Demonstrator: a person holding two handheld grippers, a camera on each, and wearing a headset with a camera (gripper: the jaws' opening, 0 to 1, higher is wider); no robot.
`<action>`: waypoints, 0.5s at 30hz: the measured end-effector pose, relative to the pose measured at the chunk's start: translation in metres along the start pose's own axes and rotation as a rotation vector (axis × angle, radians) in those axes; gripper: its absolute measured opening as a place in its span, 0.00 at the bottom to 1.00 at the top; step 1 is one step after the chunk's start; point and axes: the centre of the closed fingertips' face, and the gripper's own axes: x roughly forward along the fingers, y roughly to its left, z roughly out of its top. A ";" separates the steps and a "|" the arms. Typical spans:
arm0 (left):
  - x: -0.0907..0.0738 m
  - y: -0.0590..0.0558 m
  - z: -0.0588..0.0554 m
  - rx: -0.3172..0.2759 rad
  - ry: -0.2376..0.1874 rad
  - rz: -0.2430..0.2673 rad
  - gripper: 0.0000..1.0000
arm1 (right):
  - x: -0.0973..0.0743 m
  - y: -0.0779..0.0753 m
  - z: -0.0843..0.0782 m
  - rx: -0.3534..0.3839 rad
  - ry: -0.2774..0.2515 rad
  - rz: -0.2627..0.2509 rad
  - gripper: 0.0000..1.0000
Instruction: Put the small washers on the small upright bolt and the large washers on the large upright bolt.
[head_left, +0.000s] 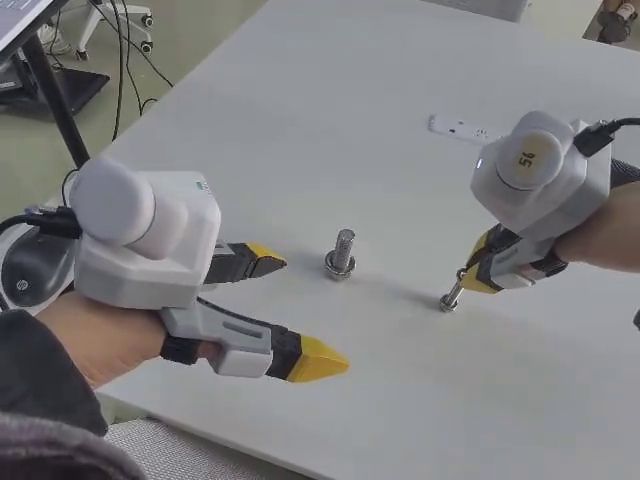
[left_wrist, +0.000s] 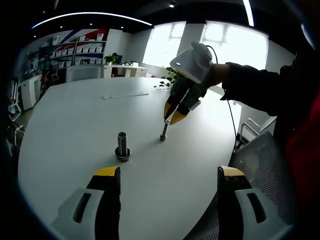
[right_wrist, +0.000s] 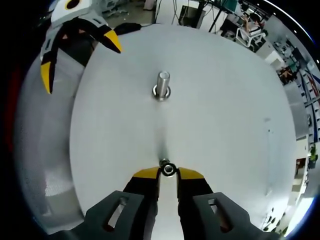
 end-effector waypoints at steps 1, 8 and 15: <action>0.000 0.000 0.000 -0.001 0.000 -0.001 0.79 | 0.000 0.001 0.000 0.000 0.000 0.001 0.14; 0.000 0.000 -0.001 -0.003 0.002 0.000 0.79 | 0.008 0.002 -0.002 0.007 0.003 0.013 0.14; 0.001 0.000 -0.001 -0.003 0.006 0.000 0.79 | 0.020 0.003 -0.006 0.022 0.005 0.030 0.14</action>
